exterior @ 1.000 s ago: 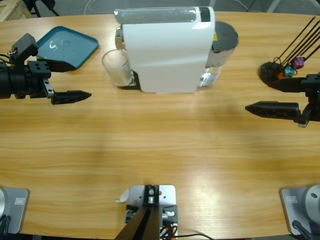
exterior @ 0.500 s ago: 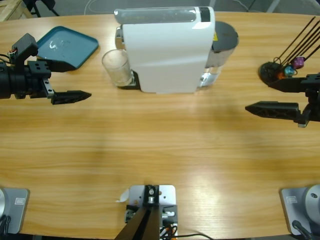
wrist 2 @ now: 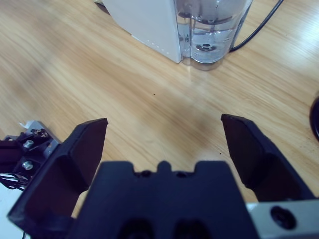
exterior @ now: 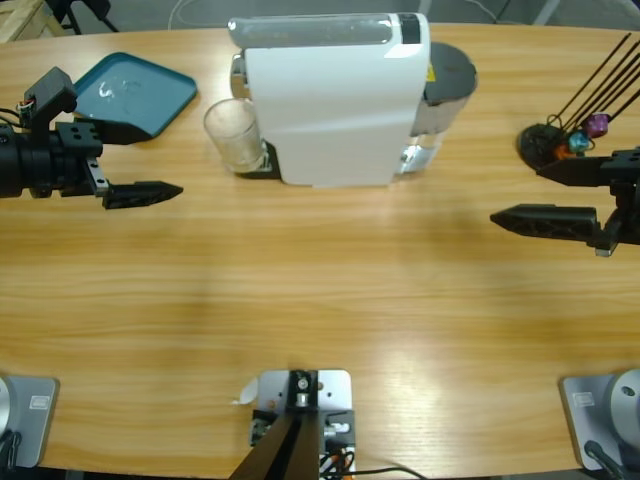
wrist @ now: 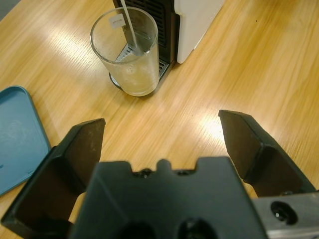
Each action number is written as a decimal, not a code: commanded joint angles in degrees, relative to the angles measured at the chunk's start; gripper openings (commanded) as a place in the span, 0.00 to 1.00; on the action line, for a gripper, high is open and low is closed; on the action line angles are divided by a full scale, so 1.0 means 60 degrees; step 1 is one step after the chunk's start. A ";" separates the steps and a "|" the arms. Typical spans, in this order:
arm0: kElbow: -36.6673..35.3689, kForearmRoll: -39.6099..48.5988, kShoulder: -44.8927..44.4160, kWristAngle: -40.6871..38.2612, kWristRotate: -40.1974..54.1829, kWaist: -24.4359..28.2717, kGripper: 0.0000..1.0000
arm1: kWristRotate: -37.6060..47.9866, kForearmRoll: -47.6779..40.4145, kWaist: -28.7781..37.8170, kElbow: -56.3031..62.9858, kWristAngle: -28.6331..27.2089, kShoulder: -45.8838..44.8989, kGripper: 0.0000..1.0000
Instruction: Pour coffee
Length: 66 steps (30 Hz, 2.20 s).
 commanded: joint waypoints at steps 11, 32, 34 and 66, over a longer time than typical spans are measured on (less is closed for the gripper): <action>0.0263 0.0004 0.0126 0.0176 -0.0085 -0.0001 1.00 | -0.0084 -0.0064 -0.0022 0.0328 -0.0053 0.0051 1.00; -0.0894 -0.0128 0.2305 -0.0246 -0.0070 0.0073 1.00 | -0.0070 -0.0076 0.0089 0.0278 -0.0009 0.0567 1.00; -0.1278 -0.0128 0.2613 -0.0164 -0.0059 0.0067 1.00 | -0.0070 -0.0082 0.0089 0.0278 0.0002 0.0611 1.00; -0.3311 -0.0128 0.4769 -0.0791 -0.0088 -0.0115 1.00 | -0.0070 -0.0170 0.0078 0.0220 0.0131 0.1229 1.00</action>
